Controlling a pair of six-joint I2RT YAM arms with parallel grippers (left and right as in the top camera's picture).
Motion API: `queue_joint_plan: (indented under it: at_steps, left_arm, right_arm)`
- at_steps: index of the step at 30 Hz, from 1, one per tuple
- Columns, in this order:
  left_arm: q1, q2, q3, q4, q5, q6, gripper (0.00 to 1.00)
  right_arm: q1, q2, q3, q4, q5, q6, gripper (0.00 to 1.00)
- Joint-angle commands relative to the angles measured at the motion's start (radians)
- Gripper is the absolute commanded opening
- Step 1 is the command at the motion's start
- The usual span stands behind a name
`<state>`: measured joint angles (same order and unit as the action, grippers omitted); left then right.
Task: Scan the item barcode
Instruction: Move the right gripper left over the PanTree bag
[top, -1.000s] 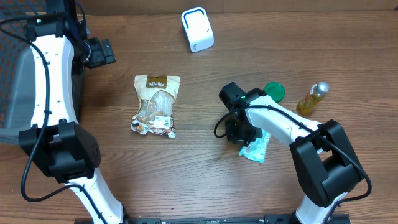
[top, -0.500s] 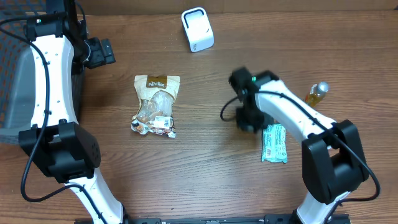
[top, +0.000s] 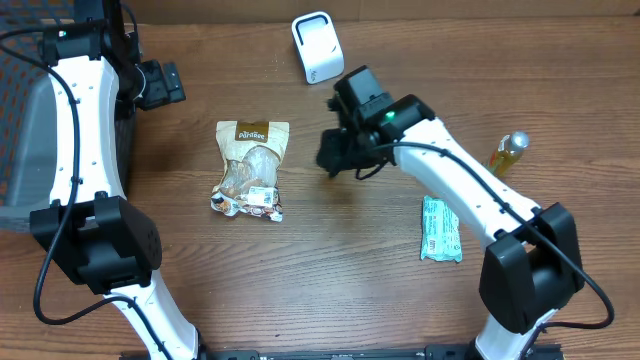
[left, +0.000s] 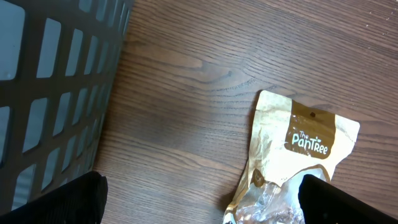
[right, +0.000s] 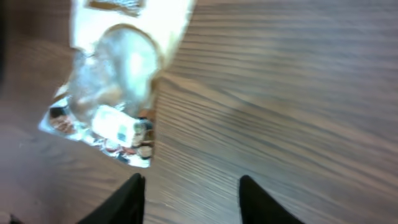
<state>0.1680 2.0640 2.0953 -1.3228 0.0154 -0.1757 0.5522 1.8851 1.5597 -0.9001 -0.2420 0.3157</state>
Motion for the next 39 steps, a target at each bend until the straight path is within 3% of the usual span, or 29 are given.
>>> queue_joint_plan:
  at_steps: [1, 7, 27, 34, 39]
  left_arm:
    - [0.000, 0.001, 0.020, -0.001, 0.004, 0.019, 0.99]
    - [0.000, 0.001, 0.020, -0.001, 0.004, 0.019, 1.00]
    - [0.000, 0.001, 0.020, -0.001, 0.004, 0.019, 1.00]
    - [0.000, 0.001, 0.020, -0.001, 0.004, 0.019, 1.00]
    - [0.000, 0.001, 0.020, -0.001, 0.004, 0.019, 0.99]
  right_arm:
    - [0.042, -0.008, 0.011, 0.048, -0.029, -0.006, 0.52]
    - [0.092, -0.008, 0.011, 0.168, -0.029, -0.010, 0.60]
    - [0.160, 0.020, 0.011, 0.363, -0.029, -0.010, 0.58]
    - [0.161, 0.099, 0.011, 0.433, -0.030, -0.010, 0.45]
    - [0.163, 0.168, 0.011, 0.502, -0.092, -0.010, 0.15]
